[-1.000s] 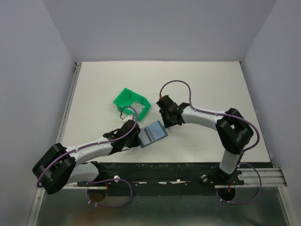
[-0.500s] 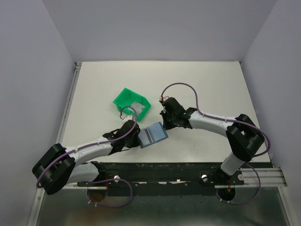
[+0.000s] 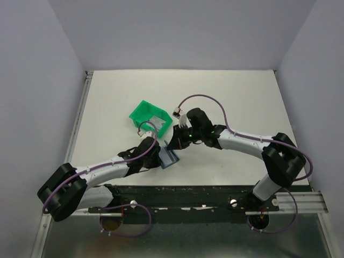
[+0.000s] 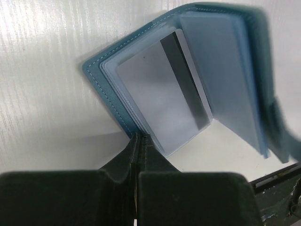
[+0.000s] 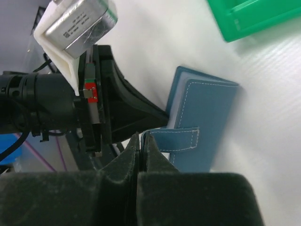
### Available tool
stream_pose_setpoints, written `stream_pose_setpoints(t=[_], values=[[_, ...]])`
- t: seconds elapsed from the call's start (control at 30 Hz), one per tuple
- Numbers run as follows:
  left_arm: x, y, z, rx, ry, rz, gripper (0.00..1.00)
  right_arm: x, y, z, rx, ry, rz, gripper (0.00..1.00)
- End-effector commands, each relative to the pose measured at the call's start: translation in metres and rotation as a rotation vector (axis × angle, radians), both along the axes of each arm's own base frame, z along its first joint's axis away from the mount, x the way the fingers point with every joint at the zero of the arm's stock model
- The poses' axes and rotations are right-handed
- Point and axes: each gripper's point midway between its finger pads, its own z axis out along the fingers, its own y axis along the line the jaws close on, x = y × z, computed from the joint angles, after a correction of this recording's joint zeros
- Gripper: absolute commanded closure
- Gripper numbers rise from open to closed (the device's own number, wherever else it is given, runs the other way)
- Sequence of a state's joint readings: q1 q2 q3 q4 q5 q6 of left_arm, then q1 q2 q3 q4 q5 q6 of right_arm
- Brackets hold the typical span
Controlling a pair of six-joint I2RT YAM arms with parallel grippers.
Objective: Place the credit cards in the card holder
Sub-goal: Close the card holder at the center of the board.
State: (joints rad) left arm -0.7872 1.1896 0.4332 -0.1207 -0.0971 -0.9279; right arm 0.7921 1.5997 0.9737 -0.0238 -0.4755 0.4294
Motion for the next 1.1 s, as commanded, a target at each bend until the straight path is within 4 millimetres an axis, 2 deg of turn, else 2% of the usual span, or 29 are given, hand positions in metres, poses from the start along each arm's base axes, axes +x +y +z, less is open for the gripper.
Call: stream_pose_setpoints(t=[0.0, 0.13, 0.17, 0.27, 0.3, 0.37, 0.57, 0.73, 0.8, 0.83, 0.93, 1.0, 1.07], values=[[-0.011, 0.006, -0.012, 0.019, 0.042, -0.015, 1.00, -0.038, 0.026, -0.005, 0.103, 0.135, 0.124, 1.00], [-0.015, 0.009, -0.016, 0.017, 0.048, -0.009, 1.00, -0.053, 0.040, -0.008, 0.160, 0.205, 0.155, 0.99], [-0.016, 0.010, -0.017, 0.015, 0.049, -0.005, 1.00, -0.054, 0.042, -0.008, 0.172, 0.218, 0.155, 0.93], [-0.019, 0.012, -0.019, 0.012, 0.057, 0.000, 1.00, -0.051, 0.043, -0.002, 0.201, 0.217, 0.129, 0.54], [-0.019, 0.013, -0.020, 0.013, 0.058, 0.000, 1.00, -0.050, 0.042, 0.002, 0.205, 0.204, 0.122, 0.45], [-0.020, 0.013, -0.020, 0.010, 0.058, 0.001, 1.00, -0.047, 0.042, 0.011, 0.212, 0.176, 0.106, 0.35], [-0.022, 0.014, -0.023, 0.011, 0.063, 0.003, 1.00, -0.026, 0.027, 0.036, 0.204, 0.057, -0.009, 0.33], [-0.022, 0.015, -0.024, 0.009, 0.066, 0.008, 1.00, -0.005, -0.004, 0.052, 0.203, -0.047, -0.160, 0.33], [-0.022, 0.015, -0.024, 0.009, 0.065, 0.008, 1.00, 0.010, -0.022, 0.046, 0.145, -0.084, -0.254, 0.33], [-0.022, 0.014, -0.023, 0.009, 0.064, 0.007, 1.00, 0.018, -0.034, 0.035, 0.070, -0.083, -0.317, 0.33], [-0.022, 0.014, -0.023, 0.009, 0.064, 0.005, 1.00, 0.038, -0.065, 0.006, -0.131, -0.076, -0.448, 0.45], [-0.022, 0.014, -0.023, 0.009, 0.064, 0.005, 1.00, 0.042, -0.068, -0.011, -0.204, -0.068, -0.442, 0.52], [-0.022, 0.014, -0.023, 0.010, 0.063, 0.002, 1.00, 0.043, -0.063, -0.025, -0.243, -0.047, -0.410, 0.56]])
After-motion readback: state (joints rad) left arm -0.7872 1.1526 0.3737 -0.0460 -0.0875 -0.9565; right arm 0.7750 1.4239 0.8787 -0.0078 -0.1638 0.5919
